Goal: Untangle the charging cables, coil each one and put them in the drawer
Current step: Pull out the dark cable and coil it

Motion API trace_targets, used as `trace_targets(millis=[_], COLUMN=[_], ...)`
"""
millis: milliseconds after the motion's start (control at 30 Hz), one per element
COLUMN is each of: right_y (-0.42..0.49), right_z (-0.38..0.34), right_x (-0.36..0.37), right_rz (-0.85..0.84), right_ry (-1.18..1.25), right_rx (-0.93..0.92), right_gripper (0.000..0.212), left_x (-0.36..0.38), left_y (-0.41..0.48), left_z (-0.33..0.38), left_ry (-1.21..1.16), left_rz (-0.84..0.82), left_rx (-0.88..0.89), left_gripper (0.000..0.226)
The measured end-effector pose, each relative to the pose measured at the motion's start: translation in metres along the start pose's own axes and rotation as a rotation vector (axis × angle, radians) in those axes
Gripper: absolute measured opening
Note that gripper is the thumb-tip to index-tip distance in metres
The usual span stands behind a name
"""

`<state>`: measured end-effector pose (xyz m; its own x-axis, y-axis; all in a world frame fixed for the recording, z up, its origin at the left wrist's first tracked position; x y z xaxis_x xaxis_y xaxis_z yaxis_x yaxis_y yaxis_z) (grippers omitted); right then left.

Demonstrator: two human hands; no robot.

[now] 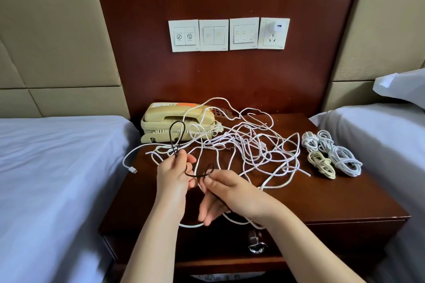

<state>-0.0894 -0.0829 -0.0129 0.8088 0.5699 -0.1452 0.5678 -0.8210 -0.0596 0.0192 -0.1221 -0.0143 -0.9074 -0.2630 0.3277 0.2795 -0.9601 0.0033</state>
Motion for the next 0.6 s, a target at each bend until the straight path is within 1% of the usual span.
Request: trace_targets(millis=[33,100,167,200,233,333,367,467,533,600], right_y=[-0.001,0.001,0.003,0.003,0.002,-0.002,-0.002,0.0,-0.002,-0.008], right_z=[-0.002,-0.007,-0.012,-0.014,-0.016,-0.026,-0.027,-0.027,-0.028,-0.03], right_x=[0.003,0.0,-0.013,-0.022,-0.031,-0.047,-0.05,-0.049,-0.051,-0.062], right_rz=[-0.03,-0.01,0.098,0.173,0.252,0.479,0.524,0.539,0.553,0.61], right_ry=[0.025,0.137,0.311,0.35,0.321,0.023,0.001,0.169,0.212,0.219], right_rx=[-0.009,-0.066,-0.137,-0.17,-0.202,-0.278,-0.284,-0.283,-0.283,-0.282], right_gripper=[0.026,0.026,0.024,0.023,0.023,0.027,0.027,0.026,0.026,0.024], left_x=[-0.002,-0.006,-0.007,-0.008,-0.007,-0.004,-0.003,0.0,0.002,0.001], left_y=[0.001,0.001,0.002,0.002,0.002,0.001,0.0,-0.004,-0.006,-0.007], left_z=[0.001,0.002,0.002,0.002,0.002,0.0,0.0,-0.003,-0.004,-0.003], left_ry=[0.005,0.001,-0.029,-0.041,-0.046,-0.057,-0.051,-0.021,-0.017,-0.02], left_rz=[0.014,0.044,0.064,0.072,0.076,0.079,0.077,0.068,0.058,0.051], left_rx=[0.006,0.012,0.007,0.002,-0.003,-0.021,-0.029,-0.048,-0.052,-0.054], left_gripper=[0.036,0.035,0.036,0.036,0.036,0.035,0.034,0.033,0.034,0.033])
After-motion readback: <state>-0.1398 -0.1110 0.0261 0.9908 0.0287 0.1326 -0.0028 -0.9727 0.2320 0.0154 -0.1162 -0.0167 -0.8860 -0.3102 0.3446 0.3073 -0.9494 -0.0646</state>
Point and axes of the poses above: each hand's wrist, its own y-axis towards the middle knuckle, its own x-axis out of the palm, z = x × y, the point moved 8 cm from there along y, towards the middle knuckle, and after that the axes turned 3 degrees about -y, right-handed, at the moved point
